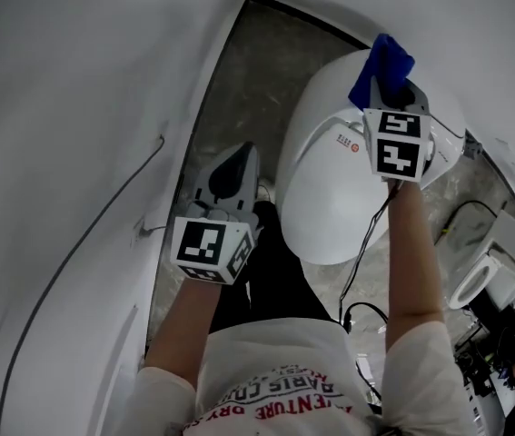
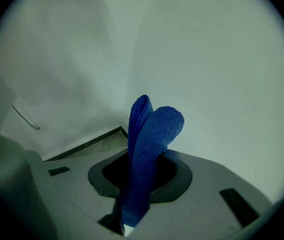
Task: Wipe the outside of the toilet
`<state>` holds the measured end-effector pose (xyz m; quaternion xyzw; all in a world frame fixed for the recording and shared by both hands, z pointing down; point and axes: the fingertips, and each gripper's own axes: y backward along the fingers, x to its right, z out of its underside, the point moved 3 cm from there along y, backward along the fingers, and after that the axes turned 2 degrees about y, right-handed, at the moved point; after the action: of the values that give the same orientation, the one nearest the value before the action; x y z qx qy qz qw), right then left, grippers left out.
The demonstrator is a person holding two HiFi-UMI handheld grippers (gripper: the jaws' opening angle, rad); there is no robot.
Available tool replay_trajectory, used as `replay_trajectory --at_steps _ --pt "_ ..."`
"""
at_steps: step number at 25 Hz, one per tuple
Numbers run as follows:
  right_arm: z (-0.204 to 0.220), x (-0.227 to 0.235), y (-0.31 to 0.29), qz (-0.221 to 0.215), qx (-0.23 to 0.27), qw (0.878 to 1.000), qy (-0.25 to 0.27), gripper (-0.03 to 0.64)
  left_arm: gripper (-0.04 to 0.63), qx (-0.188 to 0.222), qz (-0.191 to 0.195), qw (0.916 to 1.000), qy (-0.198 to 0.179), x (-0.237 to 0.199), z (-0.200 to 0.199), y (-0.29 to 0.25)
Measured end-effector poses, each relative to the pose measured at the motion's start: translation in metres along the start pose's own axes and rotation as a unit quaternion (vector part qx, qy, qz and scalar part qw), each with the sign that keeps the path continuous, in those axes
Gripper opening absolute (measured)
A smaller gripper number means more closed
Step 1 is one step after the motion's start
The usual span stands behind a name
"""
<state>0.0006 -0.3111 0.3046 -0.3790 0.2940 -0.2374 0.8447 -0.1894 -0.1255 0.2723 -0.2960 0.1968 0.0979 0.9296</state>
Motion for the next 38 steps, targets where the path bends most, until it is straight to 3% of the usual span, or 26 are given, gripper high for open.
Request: replay_trajectory --at_steps 3,7,14,21,23,32,38 --pt "0.002 -0.006 -0.021 -0.011 -0.045 0.996 0.073 0.077 0.006 -0.001 -0.007 1.0000 0.000 -0.011 -0.001 -0.003" --pt "0.003 -0.018 -0.041 -0.013 -0.091 0.980 0.176 0.077 0.006 -0.004 -0.021 0.9996 0.018 -0.033 0.011 -0.011" --pt "0.008 -0.046 -0.068 -0.060 -0.144 0.952 0.262 0.077 0.006 -0.051 -0.038 0.9974 0.034 -0.048 0.036 -0.030" --pt "0.018 -0.083 -0.092 -0.110 -0.198 0.915 0.334 0.075 0.006 -0.078 -0.055 0.9944 0.045 -0.065 0.063 -0.030" --pt "0.023 -0.097 -0.100 -0.129 -0.216 0.899 0.357 0.076 0.006 -0.085 -0.061 0.9933 0.049 -0.071 0.073 -0.027" --pt "0.066 -0.161 -0.136 -0.214 -0.287 0.803 0.477 0.075 0.006 -0.117 -0.086 0.9866 0.074 -0.092 0.125 -0.005" --pt "0.101 -0.202 -0.152 -0.247 -0.306 0.759 0.518 0.075 0.006 -0.120 -0.092 0.9846 0.087 -0.097 0.156 0.006"
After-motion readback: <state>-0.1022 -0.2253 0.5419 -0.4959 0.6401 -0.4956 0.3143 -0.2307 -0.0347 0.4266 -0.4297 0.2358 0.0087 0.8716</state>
